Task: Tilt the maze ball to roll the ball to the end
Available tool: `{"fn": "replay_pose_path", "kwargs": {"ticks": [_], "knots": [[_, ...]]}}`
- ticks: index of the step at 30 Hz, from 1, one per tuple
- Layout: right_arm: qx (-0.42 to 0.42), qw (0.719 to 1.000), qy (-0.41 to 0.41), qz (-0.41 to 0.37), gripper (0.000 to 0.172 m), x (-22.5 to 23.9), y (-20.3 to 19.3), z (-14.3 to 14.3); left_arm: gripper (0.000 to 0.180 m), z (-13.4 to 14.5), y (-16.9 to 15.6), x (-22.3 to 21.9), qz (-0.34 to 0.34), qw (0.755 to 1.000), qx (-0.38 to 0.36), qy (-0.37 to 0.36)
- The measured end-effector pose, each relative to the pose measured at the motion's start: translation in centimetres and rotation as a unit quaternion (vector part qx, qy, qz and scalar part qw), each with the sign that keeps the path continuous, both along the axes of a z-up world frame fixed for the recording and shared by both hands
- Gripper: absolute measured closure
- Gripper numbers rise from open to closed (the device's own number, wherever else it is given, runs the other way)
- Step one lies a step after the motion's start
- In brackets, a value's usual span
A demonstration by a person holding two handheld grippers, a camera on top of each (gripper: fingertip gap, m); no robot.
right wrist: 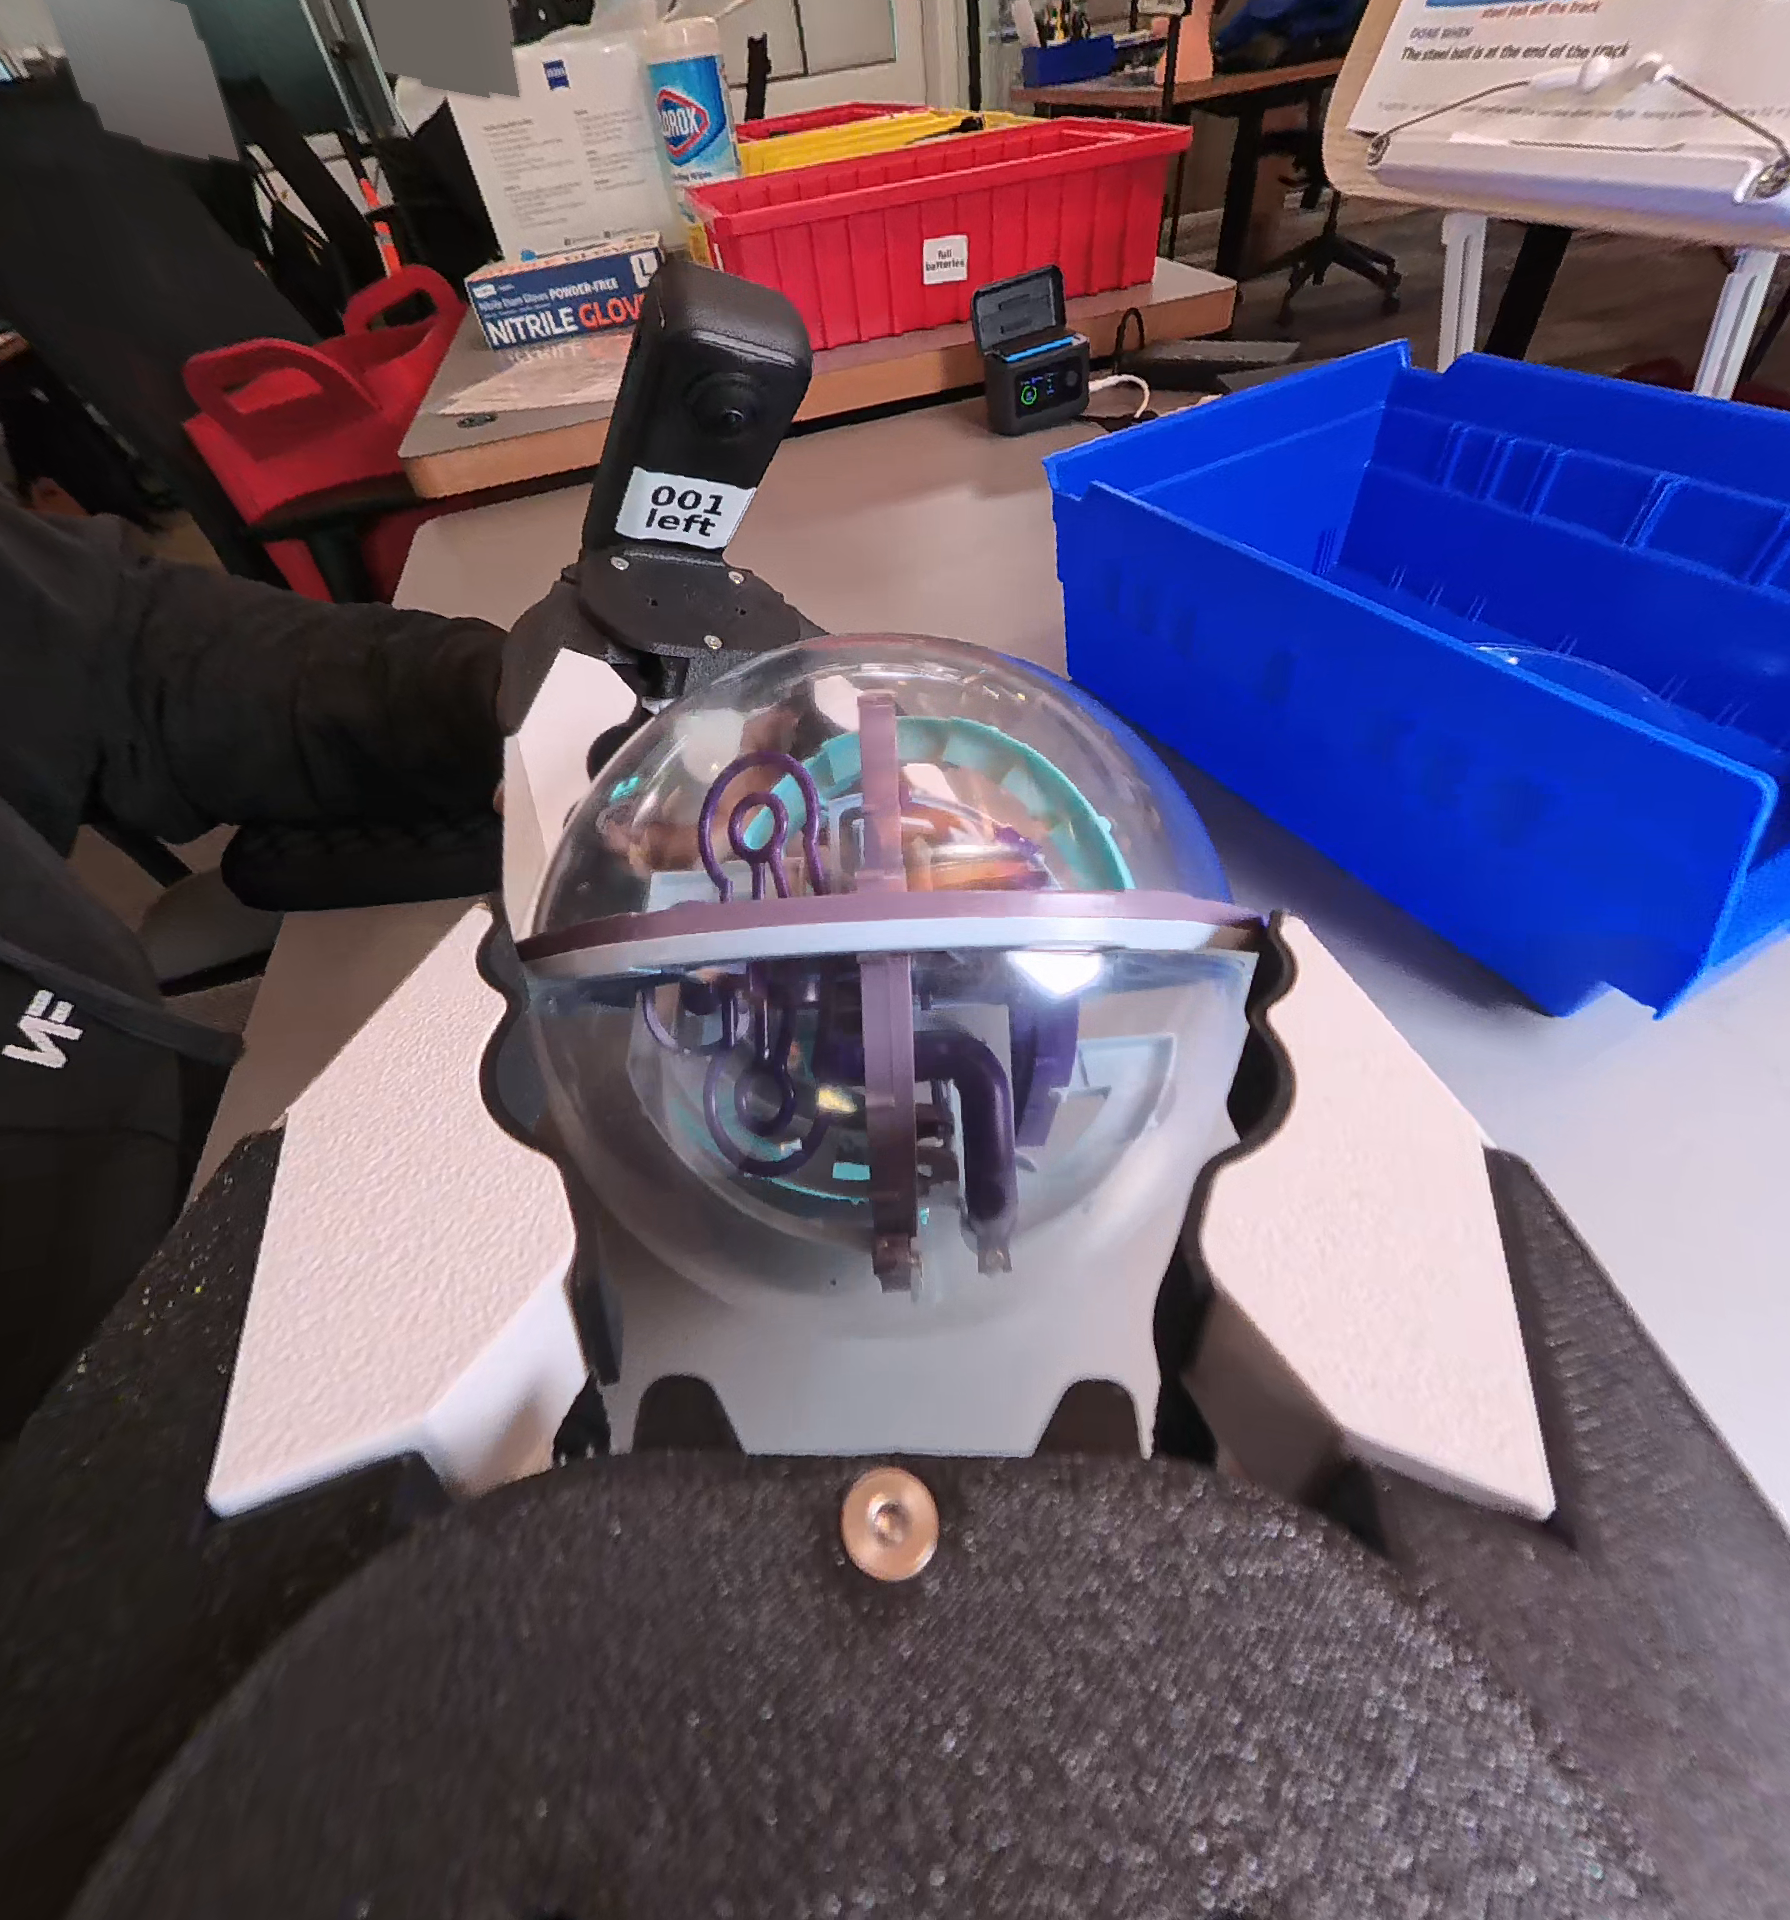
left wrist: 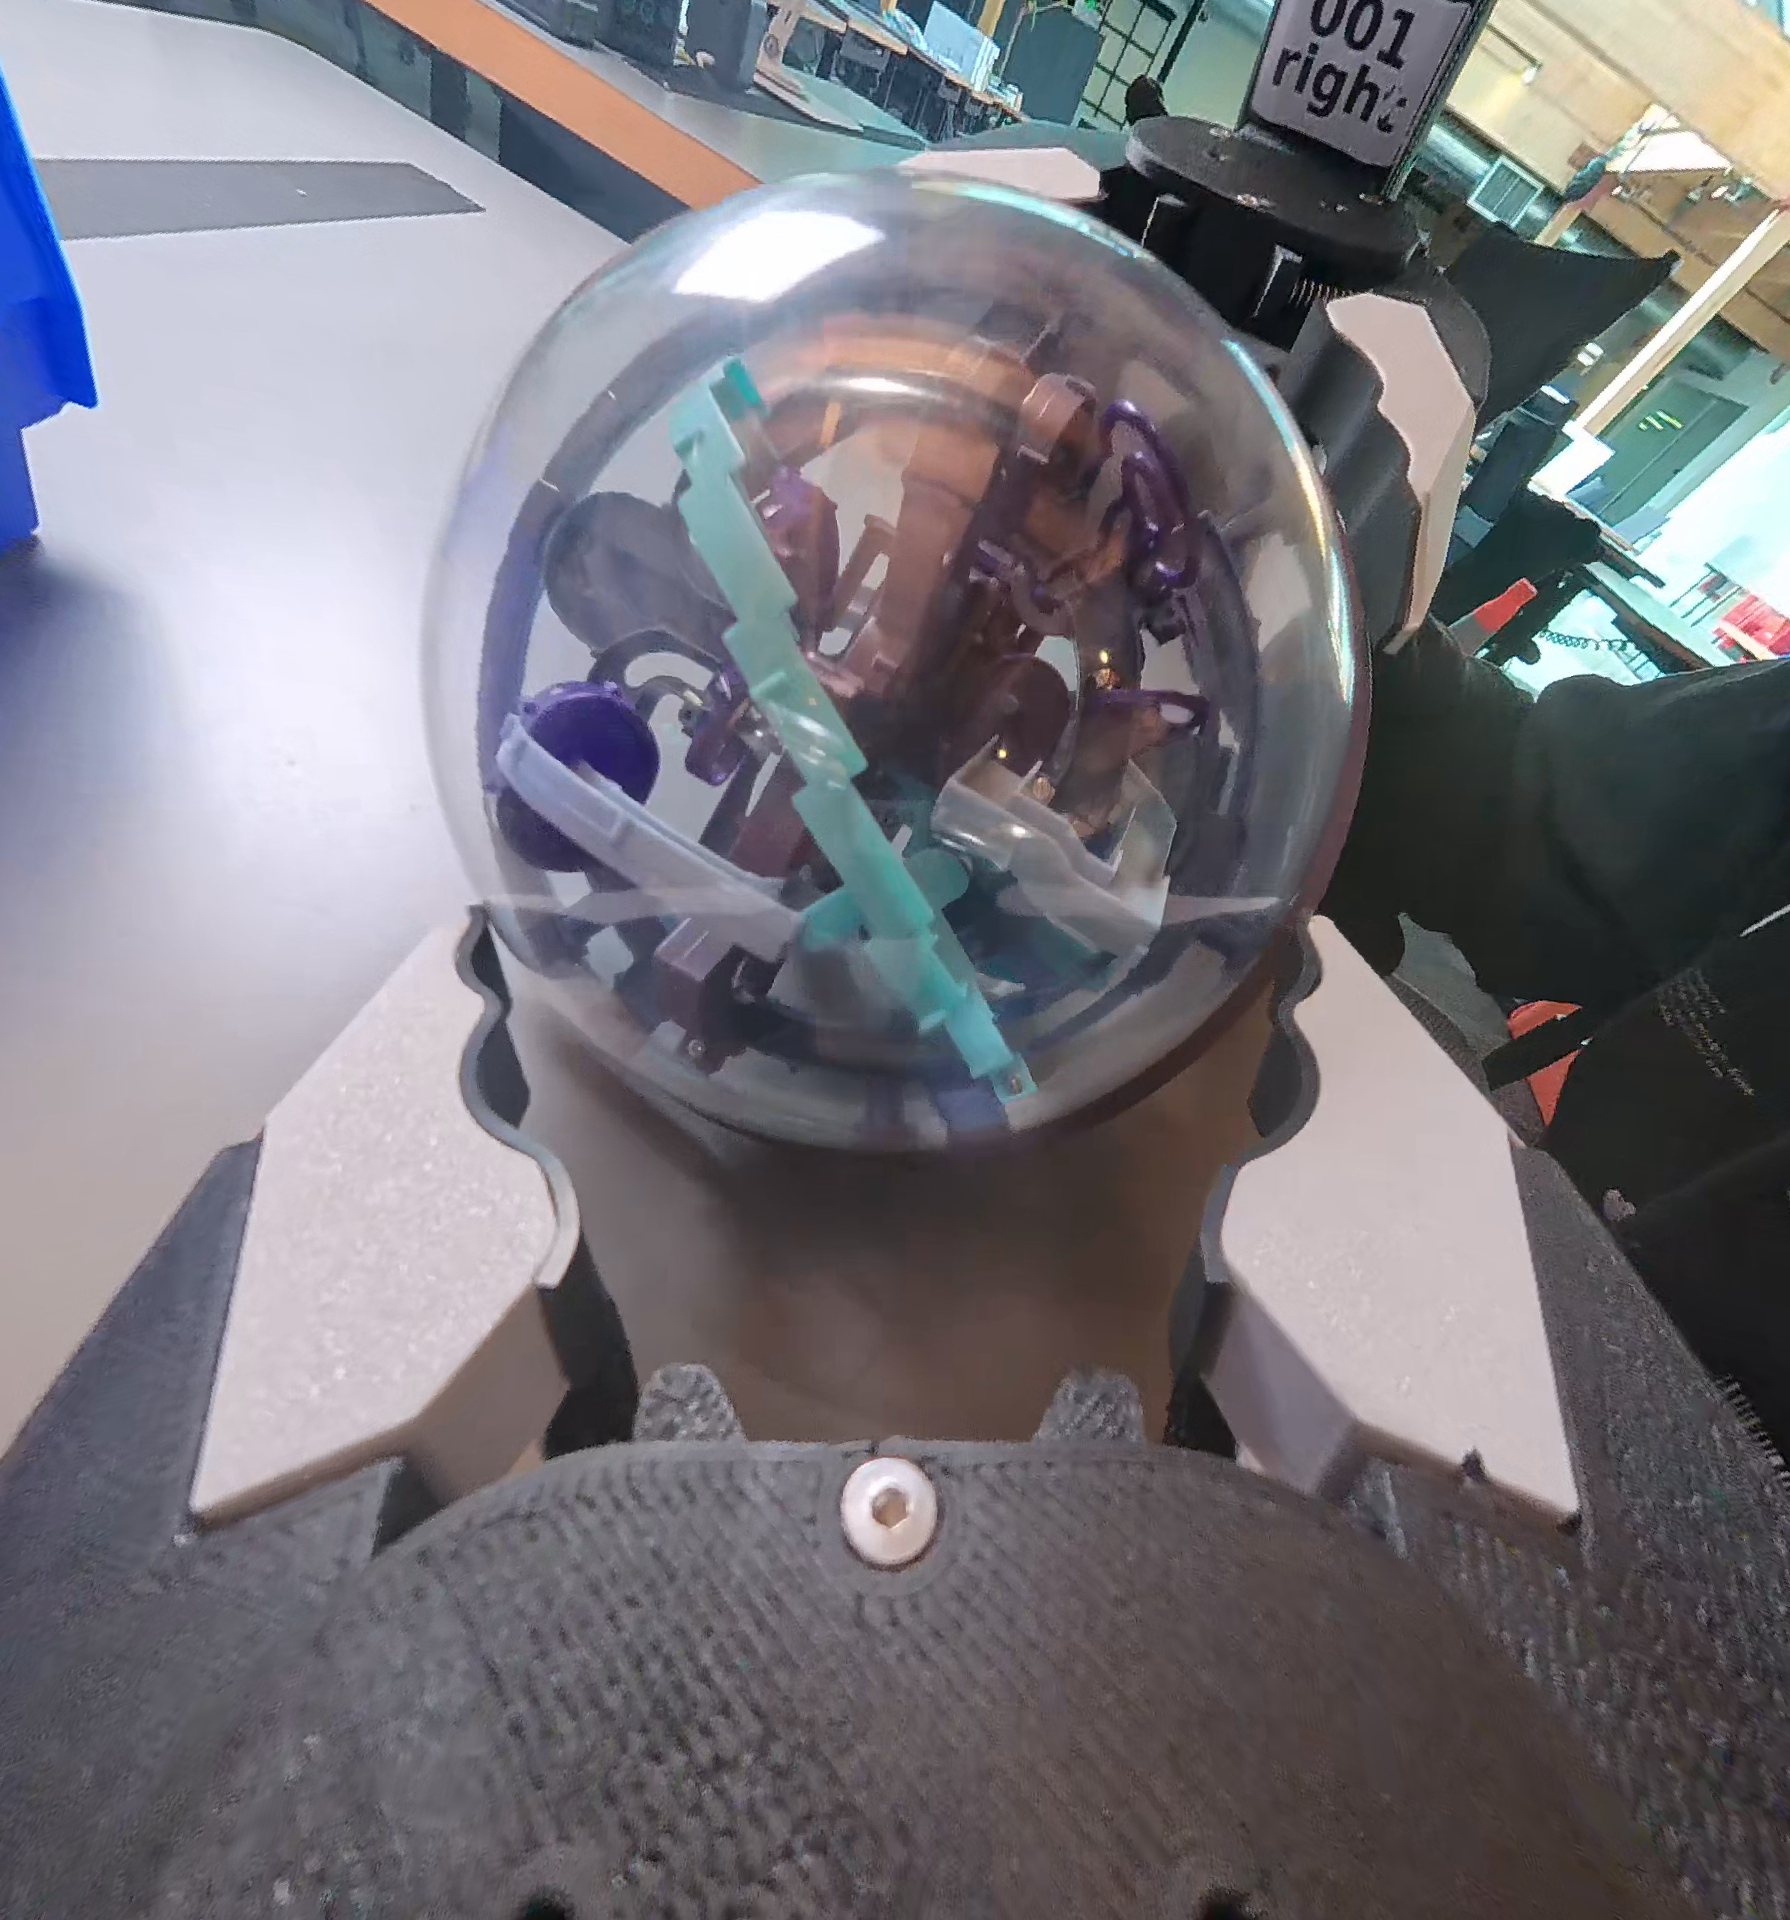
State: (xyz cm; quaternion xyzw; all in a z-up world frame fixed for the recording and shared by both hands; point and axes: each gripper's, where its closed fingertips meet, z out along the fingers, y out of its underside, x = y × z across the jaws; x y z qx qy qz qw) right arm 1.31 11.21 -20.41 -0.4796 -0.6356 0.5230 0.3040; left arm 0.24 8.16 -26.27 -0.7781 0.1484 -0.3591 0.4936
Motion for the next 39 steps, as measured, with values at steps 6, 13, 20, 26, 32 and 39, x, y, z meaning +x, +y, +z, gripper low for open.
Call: {"fn": "replay_pose_path", "kwargs": {"ticks": [6,13,20,26,32,39], "knots": [[-0.009,1.0,0.004,0.005,0.037,0.5,0.4,-0.1,0.04,-0.2,-0.2,0.2,-0.009,1.0,0.001,0.007],[-0.009,1.0,0.007,0.006,0.038,1.4,1.0,-1.1,0.031,-0.7,-0.1,0.5,0.001,0.998,0.022,0.057],[-0.025,1.0,0.01,0.006,0.037,1.4,1.1,-1.6,0.036,-0.6,0.3,-0.2,0.016,0.996,0.036,0.076],[-0.023,1.0,-0.001,0.013,0.037,1.5,1.0,-2.6,0.037,0.3,0.1,-0.9,0.019,0.994,0.063,0.09],[-0.026,1.0,-0.006,0.015,0.038,1.5,1.0,-2.9,0.039,0.7,0.1,-1.1,0.017,0.995,0.066,0.08],[-0.03,0.999,-0.024,0.023,0.038,1.7,0.9,-3.8,0.041,1.7,0.0,-1.5,0.021,0.993,0.088,0.073]]}}
